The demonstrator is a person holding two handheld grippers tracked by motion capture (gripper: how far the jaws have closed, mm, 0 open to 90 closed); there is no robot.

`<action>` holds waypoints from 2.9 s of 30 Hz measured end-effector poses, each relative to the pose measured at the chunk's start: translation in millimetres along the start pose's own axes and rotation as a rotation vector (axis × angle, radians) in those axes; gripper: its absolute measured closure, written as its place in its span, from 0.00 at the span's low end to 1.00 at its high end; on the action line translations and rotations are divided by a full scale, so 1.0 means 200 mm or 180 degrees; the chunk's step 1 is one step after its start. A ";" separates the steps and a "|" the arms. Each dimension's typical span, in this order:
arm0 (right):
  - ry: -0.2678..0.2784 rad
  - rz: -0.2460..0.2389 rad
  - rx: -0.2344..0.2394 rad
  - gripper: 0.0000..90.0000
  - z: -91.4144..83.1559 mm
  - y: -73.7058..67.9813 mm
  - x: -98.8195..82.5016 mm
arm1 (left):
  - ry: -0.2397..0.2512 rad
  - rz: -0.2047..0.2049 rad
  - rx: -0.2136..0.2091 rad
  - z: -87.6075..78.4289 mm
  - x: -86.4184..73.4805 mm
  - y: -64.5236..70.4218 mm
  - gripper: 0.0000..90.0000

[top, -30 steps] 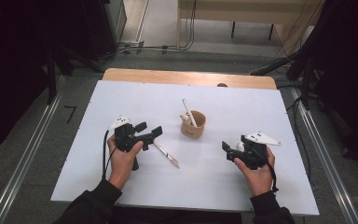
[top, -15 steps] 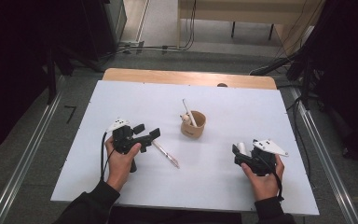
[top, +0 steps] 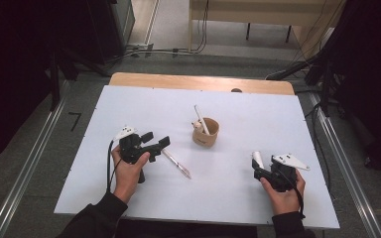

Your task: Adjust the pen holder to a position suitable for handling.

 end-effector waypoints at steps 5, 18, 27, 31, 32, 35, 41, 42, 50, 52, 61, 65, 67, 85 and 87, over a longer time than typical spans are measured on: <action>-0.0096 -0.0043 0.0026 0.34 0.00 -0.01 -0.03 | 0.0008 0.0004 -0.0001 0.00 0.00 0.00 0.18; -0.0216 -0.0140 -0.0025 0.48 0.02 -0.02 -0.07 | 0.0002 0.0003 -0.0004 0.00 0.00 0.00 0.19; -0.0296 -0.0176 -0.0056 0.64 0.04 -0.03 -0.09 | -0.0010 0.0029 -0.0006 0.00 -0.01 0.01 0.18; -0.0300 -0.0152 -0.0062 0.67 0.03 -0.02 -0.09 | -0.0010 0.0028 -0.0004 0.00 -0.01 0.01 0.18; -0.0295 -0.0164 -0.0066 0.68 0.03 -0.02 -0.09 | -0.0011 0.0028 -0.0004 0.00 -0.01 0.01 0.18; -0.0293 -0.0192 -0.0059 0.70 0.04 -0.03 -0.09 | -0.0012 0.0019 -0.0006 0.00 -0.01 0.01 0.18; -0.0298 -0.0215 -0.0059 0.75 0.04 -0.03 -0.09 | -0.0013 0.0015 -0.0020 0.01 -0.01 0.01 0.18; -0.0299 -0.0218 -0.0062 0.76 0.04 -0.03 -0.09 | -0.0015 0.0017 -0.0020 0.01 -0.01 0.02 0.18; -0.0320 -0.0262 -0.0039 0.76 0.04 -0.03 -0.09 | -0.0030 0.0028 -0.0029 0.01 -0.02 0.02 0.18; -0.0319 -0.0271 -0.0026 0.76 0.04 -0.03 -0.09 | -0.0038 0.0031 -0.0033 0.01 -0.02 0.02 0.18; -0.0296 -0.0242 0.0109 0.76 0.02 -0.04 -0.06 | -0.0072 0.0024 -0.0039 0.03 -0.03 0.02 0.18; -0.0228 -0.0198 0.0172 0.76 0.01 -0.04 -0.05 | -0.0078 0.0029 -0.0050 0.03 -0.03 0.03 0.18; -0.0180 -0.0178 0.0199 0.76 -0.01 -0.05 -0.03 | -0.0080 0.0023 -0.0057 0.03 -0.03 0.03 0.18; -0.0049 -0.0171 0.0299 0.76 -0.04 -0.08 0.01 | -0.0101 0.0029 -0.0092 0.04 -0.04 0.04 0.18; -0.0045 -0.0188 0.0309 0.76 -0.04 -0.08 0.01 | -0.0096 0.0023 -0.0097 0.04 -0.04 0.04 0.18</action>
Point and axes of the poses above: each handheld gripper's, and its own axes: z roughly forward along the jaws, x roughly out of its top, y roughly to its right, the point moved 6 cm from there along z, roughly forward along the jaws, and after that the axes turned 5 degrees about -x, right-handed, at the moved point
